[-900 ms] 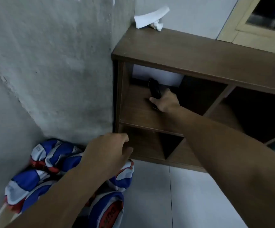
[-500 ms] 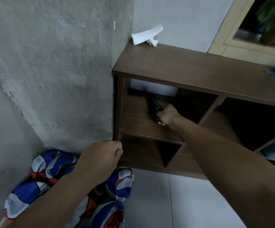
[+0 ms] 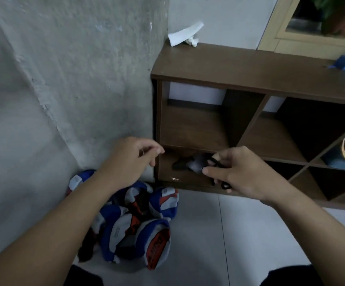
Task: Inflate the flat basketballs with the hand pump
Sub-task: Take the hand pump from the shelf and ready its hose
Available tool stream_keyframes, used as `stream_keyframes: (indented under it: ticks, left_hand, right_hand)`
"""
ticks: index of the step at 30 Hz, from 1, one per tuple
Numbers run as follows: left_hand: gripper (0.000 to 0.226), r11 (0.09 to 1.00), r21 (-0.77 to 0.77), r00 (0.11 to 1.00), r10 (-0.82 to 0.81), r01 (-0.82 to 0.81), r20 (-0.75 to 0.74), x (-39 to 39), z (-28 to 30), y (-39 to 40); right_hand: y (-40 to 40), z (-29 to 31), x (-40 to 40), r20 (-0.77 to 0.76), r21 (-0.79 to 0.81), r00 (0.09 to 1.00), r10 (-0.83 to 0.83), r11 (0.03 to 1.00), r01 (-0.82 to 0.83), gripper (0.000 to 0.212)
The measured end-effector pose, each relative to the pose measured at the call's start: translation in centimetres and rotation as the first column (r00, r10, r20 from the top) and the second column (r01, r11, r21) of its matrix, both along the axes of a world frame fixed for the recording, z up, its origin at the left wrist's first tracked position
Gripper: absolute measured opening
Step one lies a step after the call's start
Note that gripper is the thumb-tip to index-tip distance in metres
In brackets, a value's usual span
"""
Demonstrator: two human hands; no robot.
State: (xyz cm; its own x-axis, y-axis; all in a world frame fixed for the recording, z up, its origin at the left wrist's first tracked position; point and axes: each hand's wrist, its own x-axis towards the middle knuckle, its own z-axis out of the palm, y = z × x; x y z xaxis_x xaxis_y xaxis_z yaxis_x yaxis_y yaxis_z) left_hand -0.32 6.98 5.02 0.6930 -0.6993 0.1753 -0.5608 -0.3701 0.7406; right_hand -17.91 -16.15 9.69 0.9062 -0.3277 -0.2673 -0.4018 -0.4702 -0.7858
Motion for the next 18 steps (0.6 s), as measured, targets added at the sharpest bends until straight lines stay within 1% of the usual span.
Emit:
stream_keyframes:
  ticks: [1, 2, 5, 7, 9, 10, 11, 13, 14, 15, 18]
  left_hand:
    - [0.021, 1.000, 0.015, 1.000, -0.015, 0.016, -0.009, -0.2, 0.0, 0.4]
    - [0.021, 0.999, 0.032, 0.999, -0.029, 0.030, -0.016, -0.5, 0.0, 0.8]
    - [0.020, 0.997, 0.029, 0.997, -0.064, 0.065, -0.033, -1.7, 0.4, 1.8]
    - [0.018, 0.997, -0.018, 0.992, -0.076, 0.075, -0.102, -2.4, 1.1, 2.5]
    - [0.015, 0.993, -0.021, 0.977, -0.116, 0.114, -0.179, -3.2, 2.1, 3.3]
    - [0.015, 0.990, -0.016, 0.966, -0.143, 0.143, -0.214, -3.6, 2.7, 3.7]
    - [0.016, 0.984, -0.017, 0.951, -0.174, 0.175, -0.255, -4.0, 3.3, 4.1]
    - [0.022, 0.970, -0.018, 0.908, -0.232, 0.241, -0.348, -5.0, 4.4, 5.1]
    - [0.025, 0.959, -0.007, 0.885, -0.263, 0.282, -0.385, -5.6, 5.0, 5.4]
    - [0.026, 0.947, 0.006, 0.869, -0.293, 0.322, -0.398, -6.1, 5.3, 5.8]
    - [0.023, 0.922, 0.055, 0.878, -0.345, 0.383, -0.332, -6.8, 5.3, 6.4]
  right_hand:
    - [0.8, 0.2, -0.5, 0.016, -0.060, 0.999, 0.033, 0.998, -0.032, 0.016]
    - [1.4, 0.4, -0.9, 0.039, -0.080, 0.997, 0.068, 0.995, -0.065, 0.012]
    - [2.8, 1.0, -1.6, 0.130, -0.082, 0.976, 0.175, 0.983, -0.165, 0.007]
    - [3.4, 1.4, -1.9, 0.212, -0.126, 0.936, 0.280, 0.958, -0.258, 0.005]
    - [4.0, 2.0, -2.1, 0.279, -0.143, 0.885, 0.372, 0.928, -0.345, 0.003]
    - [4.3, 2.4, -2.1, 0.300, -0.187, 0.853, 0.426, 0.904, -0.386, 0.004]
    - [4.6, 2.8, -2.0, 0.314, -0.277, 0.812, 0.492, 0.866, -0.417, 0.004]
    - [5.0, 3.6, -1.5, 0.318, -0.508, 0.712, 0.626, 0.747, -0.429, 0.005]
    - [5.1, 3.9, -1.2, 0.308, -0.592, 0.678, 0.667, 0.692, -0.412, 0.006]
    - [5.3, 4.0, -0.8, 0.297, -0.648, 0.659, 0.691, 0.653, -0.392, 0.008]
    - [5.7, 3.6, 0.2, 0.249, -0.746, 0.633, 0.733, 0.562, -0.357, 0.013]
